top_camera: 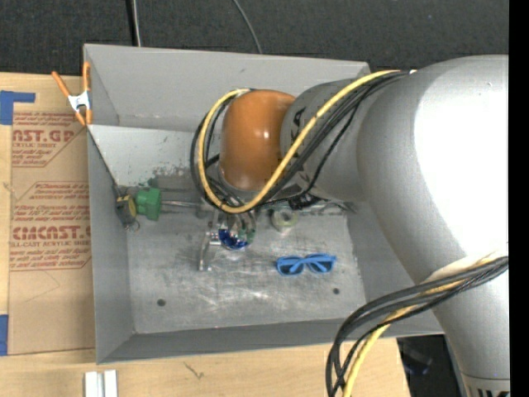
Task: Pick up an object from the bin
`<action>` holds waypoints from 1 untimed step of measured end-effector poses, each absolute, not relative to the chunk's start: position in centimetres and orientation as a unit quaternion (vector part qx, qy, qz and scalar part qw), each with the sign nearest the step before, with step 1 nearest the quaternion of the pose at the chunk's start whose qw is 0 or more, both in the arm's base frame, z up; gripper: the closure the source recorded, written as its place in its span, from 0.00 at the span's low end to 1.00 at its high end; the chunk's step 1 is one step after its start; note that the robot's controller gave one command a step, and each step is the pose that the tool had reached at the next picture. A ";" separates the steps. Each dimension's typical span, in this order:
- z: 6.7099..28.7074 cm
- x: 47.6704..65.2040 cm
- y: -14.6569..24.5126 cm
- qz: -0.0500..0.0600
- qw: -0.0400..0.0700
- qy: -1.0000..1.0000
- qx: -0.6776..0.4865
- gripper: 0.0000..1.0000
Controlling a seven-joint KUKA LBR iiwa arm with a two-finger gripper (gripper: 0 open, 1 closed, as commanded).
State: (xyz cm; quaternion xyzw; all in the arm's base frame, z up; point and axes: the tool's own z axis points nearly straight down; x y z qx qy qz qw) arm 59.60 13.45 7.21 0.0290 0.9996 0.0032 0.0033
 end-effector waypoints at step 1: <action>11.3 55.4 7.1 -0.001 0.001 0.999 0.044 0.00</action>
Offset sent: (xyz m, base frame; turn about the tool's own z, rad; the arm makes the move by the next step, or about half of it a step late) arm -0.0416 -0.0597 0.0393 0.0248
